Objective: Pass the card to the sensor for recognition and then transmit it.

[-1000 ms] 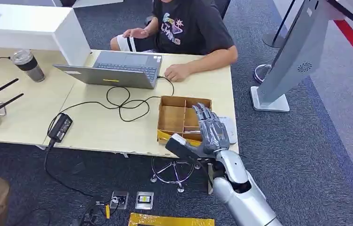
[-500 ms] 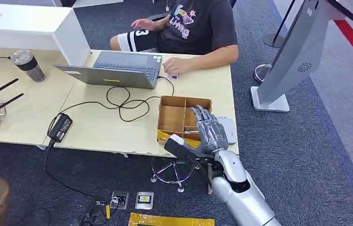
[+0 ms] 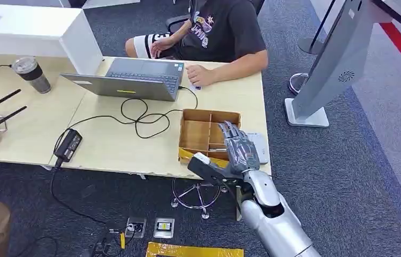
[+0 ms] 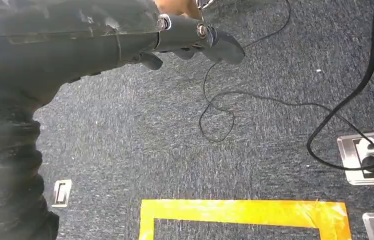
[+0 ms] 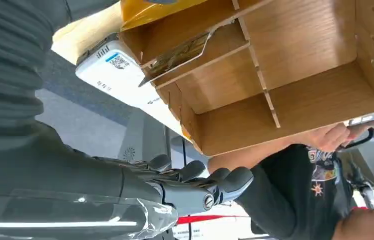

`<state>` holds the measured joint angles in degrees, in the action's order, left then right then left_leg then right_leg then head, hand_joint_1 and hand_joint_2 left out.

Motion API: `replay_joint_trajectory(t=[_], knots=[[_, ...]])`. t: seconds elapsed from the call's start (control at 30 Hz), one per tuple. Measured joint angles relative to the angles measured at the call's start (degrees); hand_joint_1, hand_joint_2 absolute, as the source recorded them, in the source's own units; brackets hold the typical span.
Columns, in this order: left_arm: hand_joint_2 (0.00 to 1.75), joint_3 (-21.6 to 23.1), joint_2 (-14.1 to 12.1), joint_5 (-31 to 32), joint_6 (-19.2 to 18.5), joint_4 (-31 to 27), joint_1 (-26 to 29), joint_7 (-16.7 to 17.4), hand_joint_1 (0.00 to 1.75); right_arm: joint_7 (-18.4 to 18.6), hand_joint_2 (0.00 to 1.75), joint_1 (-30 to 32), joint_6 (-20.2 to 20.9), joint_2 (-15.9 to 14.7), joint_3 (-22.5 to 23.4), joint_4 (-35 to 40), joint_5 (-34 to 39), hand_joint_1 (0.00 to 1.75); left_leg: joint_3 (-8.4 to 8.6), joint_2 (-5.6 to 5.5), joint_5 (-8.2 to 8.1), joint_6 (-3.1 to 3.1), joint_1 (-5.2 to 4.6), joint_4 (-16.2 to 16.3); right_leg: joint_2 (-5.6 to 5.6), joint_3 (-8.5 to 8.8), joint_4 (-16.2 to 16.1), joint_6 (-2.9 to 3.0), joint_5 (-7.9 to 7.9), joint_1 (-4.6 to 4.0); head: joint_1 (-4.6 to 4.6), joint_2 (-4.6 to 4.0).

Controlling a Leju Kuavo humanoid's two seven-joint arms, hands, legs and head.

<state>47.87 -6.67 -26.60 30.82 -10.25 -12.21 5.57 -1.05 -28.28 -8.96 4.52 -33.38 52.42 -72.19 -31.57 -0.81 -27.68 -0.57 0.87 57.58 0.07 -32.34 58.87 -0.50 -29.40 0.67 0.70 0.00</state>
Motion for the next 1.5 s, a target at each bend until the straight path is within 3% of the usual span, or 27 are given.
replay_joint_trajectory(t=[0.37,0.8,1.27,1.5], knots=[[1.75,0.0,0.0,0.0,-0.02,0.0,-0.05,0.0,0.0,0.33,1.75,-0.71,-0.33,-0.02,0.0,-1.62,-0.48,0.35,0.0,0.0,0.0,0.0,0.0,0.0,0.0,0.0,0.0,0.0,0.0,0.0,0.0,-0.02],[1.75,0.0,0.0,0.0,-0.02,0.0,-0.06,0.0,0.0,0.35,1.75,-0.81,-0.55,-0.02,0.0,-3.15,-0.81,0.33,0.0,0.0,0.0,0.0,0.0,0.0,0.0,0.0,0.0,0.0,0.0,0.0,0.0,0.0],[1.75,0.0,0.0,0.2,-0.2,0.0,-0.1,0.0,0.0,0.5,1.75,-1.16,-1.88,-0.15,0.0,-4.86,-1.2,0.63,0.01,0.0,0.0,0.0,0.0,0.0,0.0,0.0,0.0,0.0,0.0,0.0,-0.02,-0.02],[1.75,0.0,0.0,0.17,-0.17,0.0,-0.1,0.0,0.0,0.5,1.75,-1.66,-2.56,-0.17,0.0,-6.04,-1.68,0.7,0.01,0.0,0.0,0.0,0.0,0.0,0.0,0.0,0.0,0.0,0.0,0.0,0.0,-0.02]])
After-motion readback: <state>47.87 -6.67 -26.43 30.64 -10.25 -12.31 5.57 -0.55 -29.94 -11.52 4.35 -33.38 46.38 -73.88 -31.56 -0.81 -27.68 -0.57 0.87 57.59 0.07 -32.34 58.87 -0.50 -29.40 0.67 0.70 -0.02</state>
